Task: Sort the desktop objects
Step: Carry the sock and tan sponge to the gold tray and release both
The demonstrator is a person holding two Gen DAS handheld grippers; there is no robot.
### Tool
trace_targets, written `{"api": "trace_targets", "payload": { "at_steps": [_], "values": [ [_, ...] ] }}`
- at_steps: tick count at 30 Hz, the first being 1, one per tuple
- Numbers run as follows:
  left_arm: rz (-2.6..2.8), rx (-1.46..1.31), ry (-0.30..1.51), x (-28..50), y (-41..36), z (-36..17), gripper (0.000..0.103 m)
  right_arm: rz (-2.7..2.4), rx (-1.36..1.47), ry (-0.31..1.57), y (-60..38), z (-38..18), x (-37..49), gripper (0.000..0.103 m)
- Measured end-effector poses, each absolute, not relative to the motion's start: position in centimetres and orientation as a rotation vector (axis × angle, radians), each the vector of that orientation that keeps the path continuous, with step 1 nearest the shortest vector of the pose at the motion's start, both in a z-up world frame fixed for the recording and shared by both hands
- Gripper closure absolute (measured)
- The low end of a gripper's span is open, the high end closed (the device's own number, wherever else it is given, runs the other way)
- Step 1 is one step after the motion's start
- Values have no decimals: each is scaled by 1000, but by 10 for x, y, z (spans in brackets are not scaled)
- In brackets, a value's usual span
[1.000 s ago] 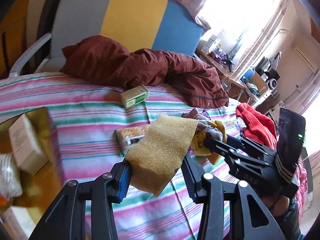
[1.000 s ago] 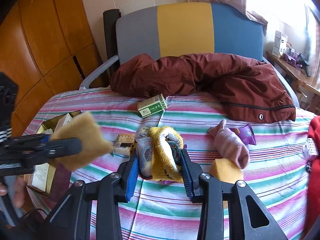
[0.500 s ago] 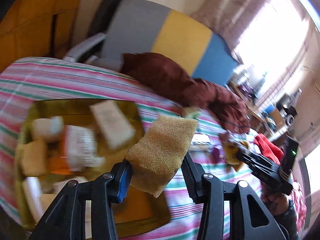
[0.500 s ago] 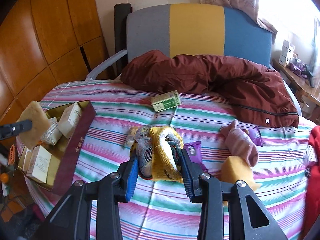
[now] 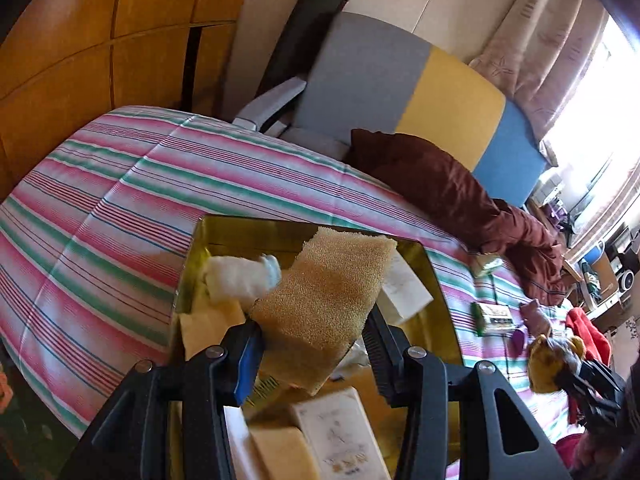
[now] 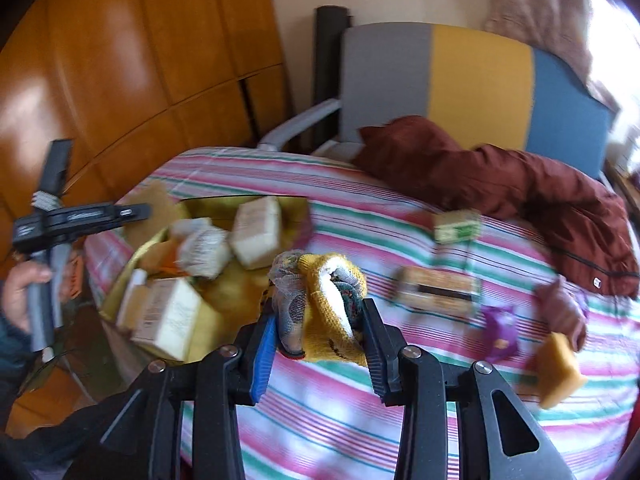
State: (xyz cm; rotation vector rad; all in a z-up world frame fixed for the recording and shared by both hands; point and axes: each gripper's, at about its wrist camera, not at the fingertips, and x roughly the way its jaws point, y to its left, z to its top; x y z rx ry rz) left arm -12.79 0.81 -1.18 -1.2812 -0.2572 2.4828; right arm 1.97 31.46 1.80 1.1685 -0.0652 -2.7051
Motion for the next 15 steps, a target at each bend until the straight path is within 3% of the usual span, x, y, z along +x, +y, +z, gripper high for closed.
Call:
{"api": "trace_targets", "payload": {
  "at_steps": [5,9,12,15],
  "values": [
    [2504,-1249,-227,-154,9,-8,55,-2651,1171,-35,277,21,4,63],
    [2493,-1293,-237,-169,12,-12,38,-2671,1170,-117,261,19,-19,46],
    [2488,-1294,-250,-165,9,-16,27,-2678,1178,-195,259,15,-32,45],
    [2488,-1314,-277,-157,-1,-21,26,-2666,1207,-217,257,8,-33,43]
  ]
}}
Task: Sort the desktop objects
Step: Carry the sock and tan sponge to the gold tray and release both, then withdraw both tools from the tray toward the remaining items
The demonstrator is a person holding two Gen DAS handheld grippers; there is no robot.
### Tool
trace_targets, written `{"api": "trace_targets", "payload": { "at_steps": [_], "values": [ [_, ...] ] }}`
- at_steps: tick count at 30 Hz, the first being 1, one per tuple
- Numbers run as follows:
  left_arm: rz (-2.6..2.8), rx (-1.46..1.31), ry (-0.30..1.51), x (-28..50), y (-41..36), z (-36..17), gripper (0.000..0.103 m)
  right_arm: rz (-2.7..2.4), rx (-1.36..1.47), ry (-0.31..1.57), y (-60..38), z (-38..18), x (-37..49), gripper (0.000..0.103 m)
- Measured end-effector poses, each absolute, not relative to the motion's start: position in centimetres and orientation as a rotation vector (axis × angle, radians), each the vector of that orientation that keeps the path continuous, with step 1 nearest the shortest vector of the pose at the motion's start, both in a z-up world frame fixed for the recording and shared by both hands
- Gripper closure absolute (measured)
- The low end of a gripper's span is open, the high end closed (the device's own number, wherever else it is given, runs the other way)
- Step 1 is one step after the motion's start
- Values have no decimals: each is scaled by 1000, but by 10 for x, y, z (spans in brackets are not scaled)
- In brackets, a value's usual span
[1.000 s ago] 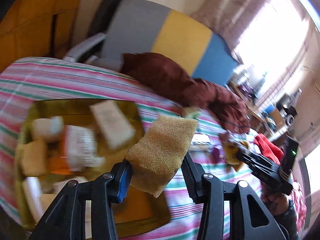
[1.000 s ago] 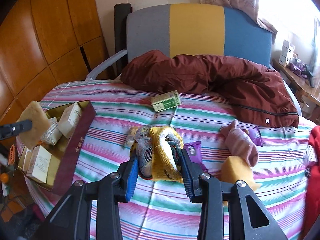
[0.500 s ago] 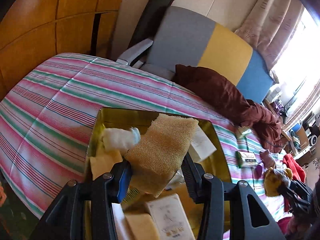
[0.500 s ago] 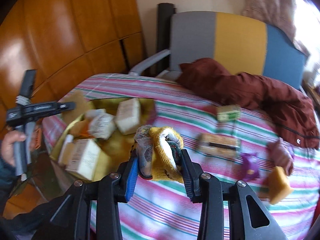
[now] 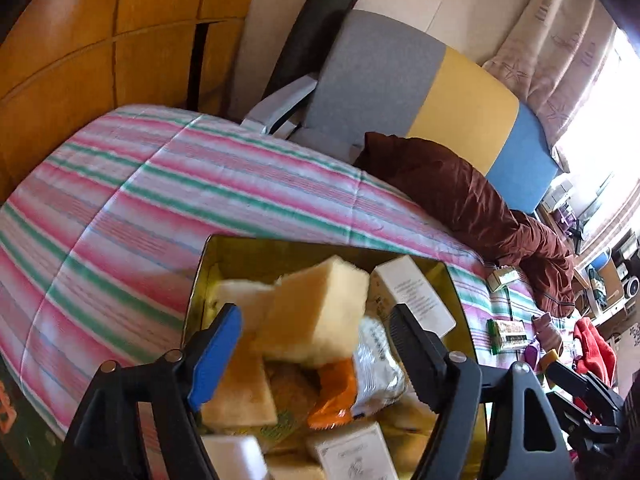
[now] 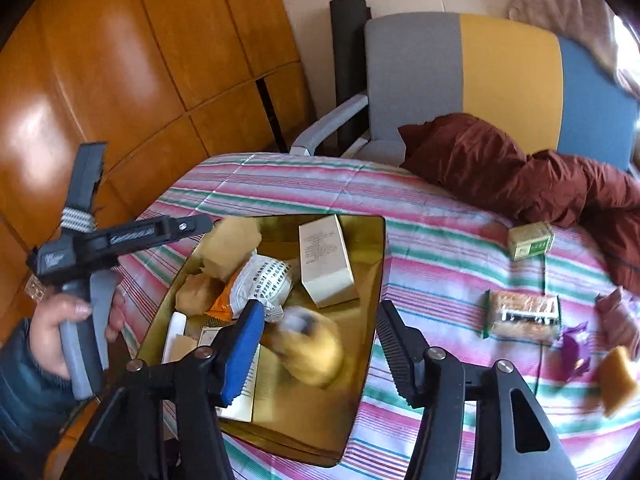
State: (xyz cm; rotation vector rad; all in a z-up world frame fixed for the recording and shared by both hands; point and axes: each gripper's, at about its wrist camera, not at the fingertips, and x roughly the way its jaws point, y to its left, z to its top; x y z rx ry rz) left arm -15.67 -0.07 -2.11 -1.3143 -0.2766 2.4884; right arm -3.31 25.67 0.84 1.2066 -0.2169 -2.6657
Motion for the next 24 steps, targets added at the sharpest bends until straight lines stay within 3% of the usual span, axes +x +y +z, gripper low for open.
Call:
{"api": "trace_targets", "payload": {
  "at_steps": [8,14,24],
  "values": [
    [2493,-1262,-340,-112,-19,-23,26,-2628,1281,-205,263,-14,-12,34],
    [2559,-1191,-245,-74,-11,-19,25,-2663,1268,-120,259,-20,12,24],
    [2621,-1119,-73,-40,6,-13,25,-2710,1252,16,259,-21,32,22]
  ]
}}
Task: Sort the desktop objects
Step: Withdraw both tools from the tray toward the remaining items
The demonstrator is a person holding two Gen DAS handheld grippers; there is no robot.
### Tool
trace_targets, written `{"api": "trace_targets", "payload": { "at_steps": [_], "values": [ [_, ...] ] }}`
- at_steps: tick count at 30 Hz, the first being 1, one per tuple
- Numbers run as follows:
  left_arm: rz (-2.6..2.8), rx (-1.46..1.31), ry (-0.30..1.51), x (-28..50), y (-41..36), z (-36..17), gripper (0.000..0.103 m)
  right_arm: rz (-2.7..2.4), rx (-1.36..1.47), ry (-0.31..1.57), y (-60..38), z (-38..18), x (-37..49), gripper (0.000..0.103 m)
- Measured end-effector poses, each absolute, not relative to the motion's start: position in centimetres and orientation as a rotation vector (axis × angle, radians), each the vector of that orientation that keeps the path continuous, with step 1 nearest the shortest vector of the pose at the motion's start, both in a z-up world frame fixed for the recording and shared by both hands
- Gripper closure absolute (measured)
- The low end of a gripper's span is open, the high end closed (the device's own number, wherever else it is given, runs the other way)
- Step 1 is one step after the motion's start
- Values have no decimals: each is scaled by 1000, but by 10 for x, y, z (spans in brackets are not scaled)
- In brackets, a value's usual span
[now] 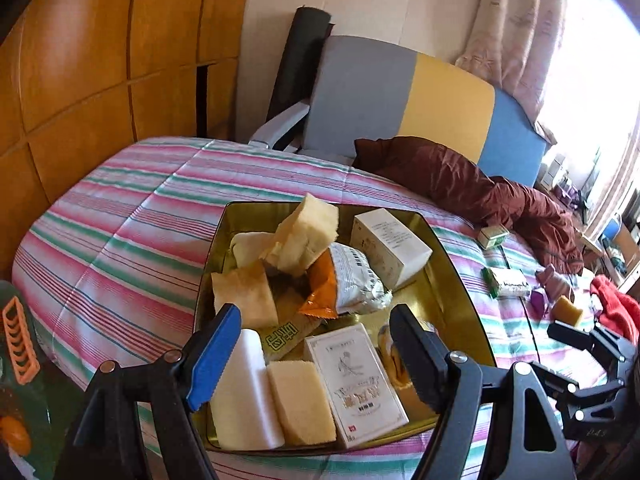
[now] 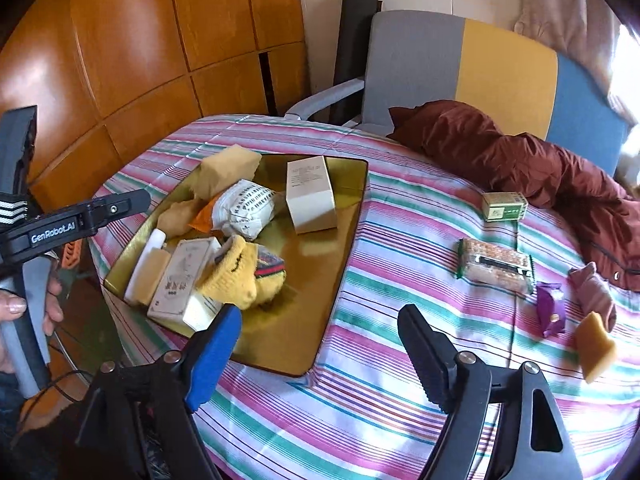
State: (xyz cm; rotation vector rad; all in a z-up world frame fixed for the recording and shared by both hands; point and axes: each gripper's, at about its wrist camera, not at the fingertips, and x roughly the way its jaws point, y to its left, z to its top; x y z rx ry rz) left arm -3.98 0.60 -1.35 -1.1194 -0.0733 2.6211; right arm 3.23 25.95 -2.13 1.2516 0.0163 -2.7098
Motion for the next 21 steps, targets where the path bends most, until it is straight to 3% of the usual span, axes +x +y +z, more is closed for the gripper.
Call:
{"api": "trace_targets", "payload": {
  "at_steps": [21],
  "values": [
    [2581,-1000,130,-8,51,3,23,-2875,1333,50,328,-9,41,16]
  ]
}}
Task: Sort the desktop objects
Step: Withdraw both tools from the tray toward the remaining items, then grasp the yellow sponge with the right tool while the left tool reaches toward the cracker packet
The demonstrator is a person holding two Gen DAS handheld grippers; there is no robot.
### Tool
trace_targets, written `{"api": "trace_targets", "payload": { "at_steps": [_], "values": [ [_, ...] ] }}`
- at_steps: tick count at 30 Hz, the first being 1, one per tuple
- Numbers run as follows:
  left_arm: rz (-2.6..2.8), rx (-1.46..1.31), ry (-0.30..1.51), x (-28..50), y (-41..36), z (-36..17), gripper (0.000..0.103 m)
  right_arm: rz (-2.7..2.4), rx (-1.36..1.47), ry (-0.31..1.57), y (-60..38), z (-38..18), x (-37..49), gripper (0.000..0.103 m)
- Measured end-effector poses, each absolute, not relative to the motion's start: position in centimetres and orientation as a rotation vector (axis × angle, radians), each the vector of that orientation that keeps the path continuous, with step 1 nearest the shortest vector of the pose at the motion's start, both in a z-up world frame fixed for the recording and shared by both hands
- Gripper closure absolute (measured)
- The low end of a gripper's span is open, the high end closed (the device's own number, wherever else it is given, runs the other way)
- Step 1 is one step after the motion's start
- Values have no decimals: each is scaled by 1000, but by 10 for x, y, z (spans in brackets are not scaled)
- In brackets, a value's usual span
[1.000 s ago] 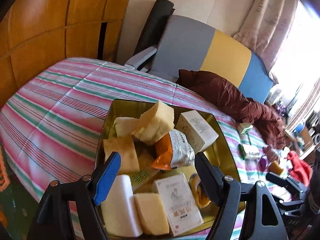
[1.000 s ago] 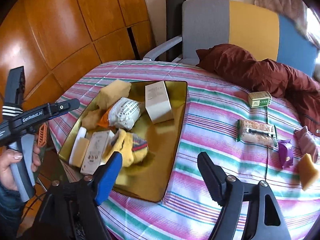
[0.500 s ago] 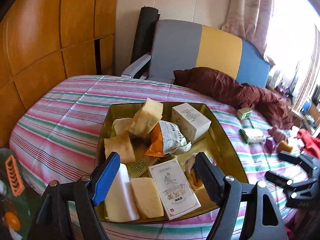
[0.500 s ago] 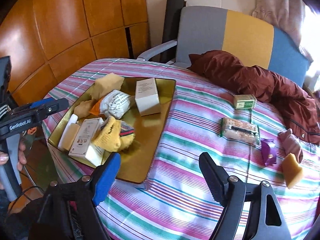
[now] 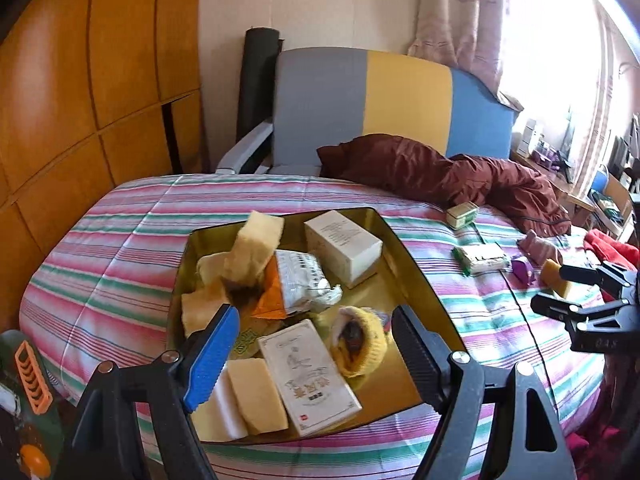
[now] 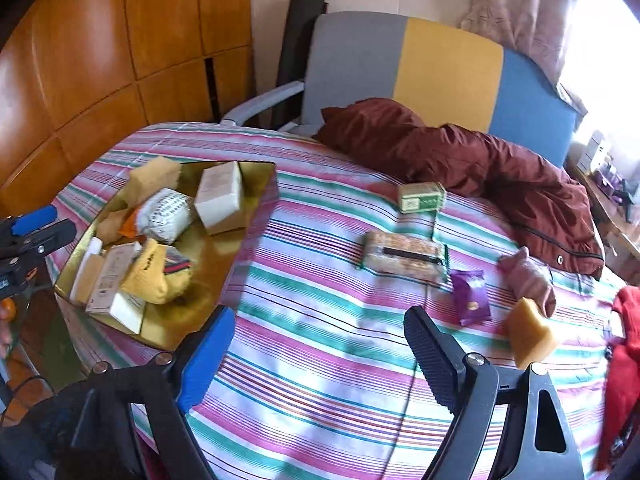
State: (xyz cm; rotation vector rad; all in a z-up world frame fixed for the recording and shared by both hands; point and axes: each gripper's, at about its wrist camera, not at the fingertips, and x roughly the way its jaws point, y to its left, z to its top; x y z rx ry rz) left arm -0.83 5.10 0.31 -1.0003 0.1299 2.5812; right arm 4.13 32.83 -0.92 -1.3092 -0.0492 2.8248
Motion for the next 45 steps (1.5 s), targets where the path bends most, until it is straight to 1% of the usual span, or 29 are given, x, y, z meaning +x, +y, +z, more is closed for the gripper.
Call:
{"api": "trace_targets", "payload": {
  "at_steps": [3,9,15,23,25,26,27,29,34,37,41,45],
  "values": [
    [2555,-995,155,-4,61,3,23,2787,-1296,-75,338,-9,41,16],
    [2499,-980,200,2,79,2,23,2757,-1293,-46,362,-4,41,22],
    [2418,-959,244,12,97,-1,23,2721,-1269,120,402,1,45,22],
    [2333,-992,278,20,119,-10,23,2616,-1256,309,461,-6,58,22],
    [2315,-991,282,22,122,-11,23,2567,-1234,367,481,-7,63,29],
    [2309,-991,282,22,123,-11,23,2545,-1221,394,491,-6,65,36],
    [2302,-993,279,23,125,-12,23,2521,-1201,426,503,-5,68,41],
    [2293,-1001,276,22,127,-13,22,2477,-1164,475,523,-2,74,44],
    [2268,-1035,280,21,133,-20,22,2397,-1131,530,558,-2,83,44],
    [2257,-1046,288,21,138,-23,22,2371,-1157,564,570,-12,82,44],
    [2243,-1046,294,22,141,-24,22,2342,-1203,655,581,-30,76,43],
    [2228,-1059,308,21,146,-26,22,2319,-1217,717,587,-37,72,36]
  ]
}}
